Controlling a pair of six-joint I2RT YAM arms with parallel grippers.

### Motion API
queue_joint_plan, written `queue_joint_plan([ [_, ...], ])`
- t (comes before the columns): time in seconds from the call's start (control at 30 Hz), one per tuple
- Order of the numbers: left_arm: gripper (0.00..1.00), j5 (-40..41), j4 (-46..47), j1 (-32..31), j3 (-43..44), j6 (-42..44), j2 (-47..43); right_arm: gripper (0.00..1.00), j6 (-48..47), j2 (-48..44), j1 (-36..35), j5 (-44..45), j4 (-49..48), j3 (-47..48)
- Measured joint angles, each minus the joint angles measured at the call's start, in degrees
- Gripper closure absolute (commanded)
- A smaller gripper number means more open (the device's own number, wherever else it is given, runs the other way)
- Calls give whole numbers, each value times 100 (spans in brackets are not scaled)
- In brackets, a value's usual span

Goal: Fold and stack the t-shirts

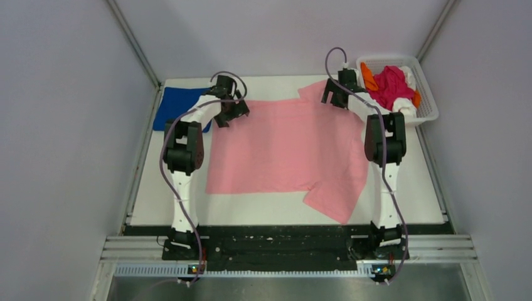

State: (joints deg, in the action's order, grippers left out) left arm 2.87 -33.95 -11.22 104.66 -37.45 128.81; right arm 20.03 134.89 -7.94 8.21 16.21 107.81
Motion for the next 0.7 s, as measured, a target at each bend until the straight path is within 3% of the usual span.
queue_joint_plan([
  [0.27,1,-254,-44,13,282,76,0,1,-79,28,-20,-179,393,376],
  [0.4,1,-238,-74,-28,-168,133,-638,1,-175,-431,-96,-96,455,-20],
  [0.5,1,-120,39,-63,-1180,116,-1779,1,-205,-1346,-236,92,444,-903],
  [0.7,4,286,-7,-105,-3740,-201,-4616,1,-7,-4033,-761,485,-162,-3296],
])
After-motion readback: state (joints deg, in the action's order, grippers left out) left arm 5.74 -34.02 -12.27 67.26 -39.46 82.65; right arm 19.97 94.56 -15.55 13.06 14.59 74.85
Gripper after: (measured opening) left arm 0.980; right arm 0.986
